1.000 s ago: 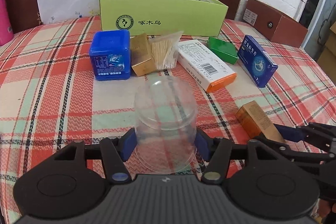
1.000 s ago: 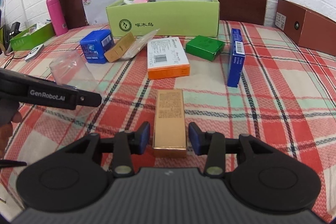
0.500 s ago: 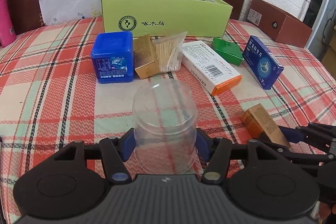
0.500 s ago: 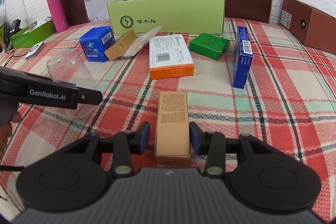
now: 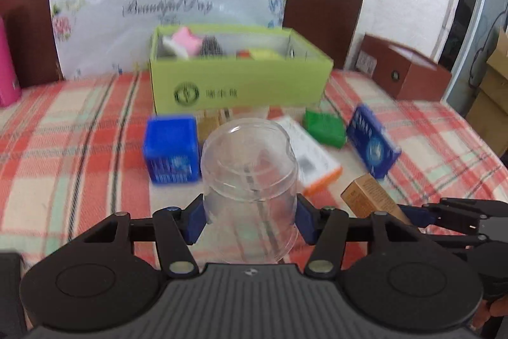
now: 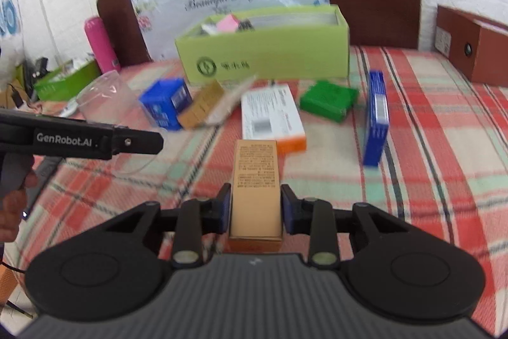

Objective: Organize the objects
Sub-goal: 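Carry the clear cup with left tool while right tool carries the tan box to the lime box, then open left tool over the lime box while right tool releases the tan box inside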

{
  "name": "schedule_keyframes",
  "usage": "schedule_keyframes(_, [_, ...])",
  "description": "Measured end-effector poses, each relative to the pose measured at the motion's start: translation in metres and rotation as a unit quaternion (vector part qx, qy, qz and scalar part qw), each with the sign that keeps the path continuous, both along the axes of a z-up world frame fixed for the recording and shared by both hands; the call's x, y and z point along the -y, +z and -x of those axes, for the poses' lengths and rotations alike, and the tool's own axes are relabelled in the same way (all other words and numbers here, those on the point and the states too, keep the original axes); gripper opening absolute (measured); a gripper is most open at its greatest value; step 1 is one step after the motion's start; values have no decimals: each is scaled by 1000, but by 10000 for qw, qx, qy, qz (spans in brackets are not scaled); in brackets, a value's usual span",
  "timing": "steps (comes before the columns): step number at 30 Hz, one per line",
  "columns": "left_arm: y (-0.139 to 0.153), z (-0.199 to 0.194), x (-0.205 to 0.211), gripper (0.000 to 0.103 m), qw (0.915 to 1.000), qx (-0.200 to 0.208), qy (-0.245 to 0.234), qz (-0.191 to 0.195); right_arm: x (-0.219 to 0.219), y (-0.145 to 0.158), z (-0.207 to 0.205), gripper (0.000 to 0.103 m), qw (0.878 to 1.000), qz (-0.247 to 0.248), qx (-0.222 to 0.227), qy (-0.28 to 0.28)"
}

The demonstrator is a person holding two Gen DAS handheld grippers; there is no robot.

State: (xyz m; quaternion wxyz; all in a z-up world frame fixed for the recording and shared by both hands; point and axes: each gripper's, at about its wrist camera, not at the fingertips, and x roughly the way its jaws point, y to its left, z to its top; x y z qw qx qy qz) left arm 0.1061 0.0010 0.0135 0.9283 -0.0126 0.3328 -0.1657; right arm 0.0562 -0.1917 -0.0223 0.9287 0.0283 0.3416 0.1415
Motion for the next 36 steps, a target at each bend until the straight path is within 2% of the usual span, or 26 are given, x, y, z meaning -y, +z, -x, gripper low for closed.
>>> schedule_keyframes(6, [50, -38, -4, 60, 9986, 499, -46, 188, -3, 41, -46, 31, 9985, -212, 466, 170])
schedule_keyframes(9, [67, -67, -1, 60, 9974, 716, 52, 31, -6, 60, -78, 31, 9972, -308, 656, 186])
schedule_keyframes(15, [79, -151, 2, 60, 9969, 722, 272, -157, -17, 81, -154, 31, 9957, -260, 891, 69])
schedule_keyframes(20, [60, -213, 13, 60, 9973, 419, 433, -415, -24, 67, -222, 31, 9968, -161, 780, -63])
schedule_keyframes(25, [39, -245, 12, 61, 9971, 209, 501, -529, -33, 34, -269, 31, 9989, -81, 457, -85])
schedule_keyframes(26, [35, -249, 10, 61, 9970, 214, 534, -521, -35, 29, -273, 31, 9990, -53, 430, -61])
schedule_keyframes(27, [32, -253, 9, 69, 9964, 232, 614, -528, -37, 24, -278, 32, 9992, -32, 405, -13])
schedule_keyframes(28, [30, -256, 8, 85, 9956, 194, 696, -600, -40, 19, -282, 45, 9991, 19, 410, 83])
schedule_keyframes(29, [27, -259, 8, 90, 9942, 200, 788, -706, -44, 16, -283, 71, 9988, 129, 446, 122])
schedule_keyframes(30, [26, -259, 7, 97, 9922, 291, 929, -781, -46, 13, -282, 86, 9981, 264, 550, 52])
schedule_keyframes(33, [23, -255, 0, 100, 9897, 420, 1076, -841, -52, 10, -269, 90, 9925, 617, 1047, 100])
schedule_keyframes(36, [24, -253, -5, 100, 9904, 346, 1060, -811, -53, 10, -263, 94, 9910, 717, 1122, 103])
